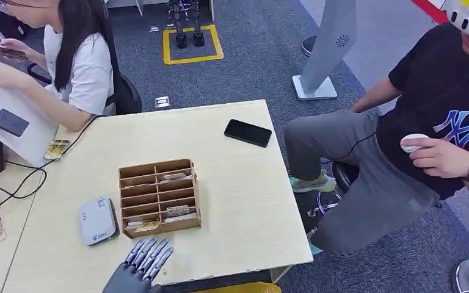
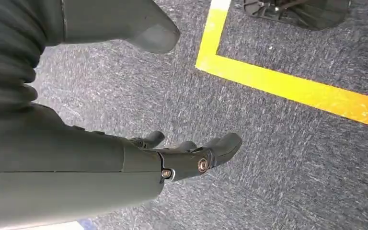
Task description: Pass the card to the sensor for recognition and then transmit it.
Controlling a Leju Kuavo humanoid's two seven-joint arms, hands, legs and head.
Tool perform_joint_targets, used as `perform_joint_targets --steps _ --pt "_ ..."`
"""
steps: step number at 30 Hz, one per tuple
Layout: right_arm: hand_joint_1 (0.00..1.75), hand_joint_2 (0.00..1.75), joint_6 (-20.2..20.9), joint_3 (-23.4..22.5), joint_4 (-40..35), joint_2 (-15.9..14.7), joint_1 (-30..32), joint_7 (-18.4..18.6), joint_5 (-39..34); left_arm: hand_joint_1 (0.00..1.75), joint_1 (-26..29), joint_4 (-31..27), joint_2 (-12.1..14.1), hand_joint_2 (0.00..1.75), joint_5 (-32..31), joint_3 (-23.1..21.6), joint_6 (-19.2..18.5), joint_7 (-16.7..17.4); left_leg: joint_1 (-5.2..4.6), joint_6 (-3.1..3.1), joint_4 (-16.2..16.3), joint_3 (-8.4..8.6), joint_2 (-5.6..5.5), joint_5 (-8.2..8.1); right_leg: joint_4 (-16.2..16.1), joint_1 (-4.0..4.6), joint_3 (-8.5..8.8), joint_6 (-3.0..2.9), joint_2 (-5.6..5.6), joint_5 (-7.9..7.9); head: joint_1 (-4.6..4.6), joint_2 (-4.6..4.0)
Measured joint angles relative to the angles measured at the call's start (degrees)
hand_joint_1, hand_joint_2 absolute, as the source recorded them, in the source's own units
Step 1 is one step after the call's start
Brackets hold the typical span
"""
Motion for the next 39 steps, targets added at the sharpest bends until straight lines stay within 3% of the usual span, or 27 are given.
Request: perform_joint_targets --steps 5,10,39 --pt "0.0 1.75 0.0 0.0 0.0 0.0 0.0 0.2 0.2 0.0 -1.7 1.1 -3.6 1.75 0.2 4.7 0.0 -4.7 0.0 0.0 0.0 0.01 0.01 0.0 0.0 0.0 0.01 0.0 0.03 0.01 0.0 0.0" --pt "0.0 1.75 0.0 0.0 0.0 0.0 0.0 0.2 0.2 0.0 -1.8 1.5 -5.8 1.75 -0.1 7.3 0.0 -5.8 0.0 0.0 0.0 0.0 0.01 0.0 0.0 0.0 0.01 0.0 0.01 0.0 0.02 0.0" --pt "0.0 1.75 0.1 -0.2 0.0 0.0 0.0 0.4 1.1 0.0 -1.8 2.5 -7.9 1.75 -0.8 11.0 0.1 -6.6 0.0 0.0 0.0 0.0 0.01 0.0 0.0 0.0 0.0 0.0 0.01 0.0 0.0 0.0"
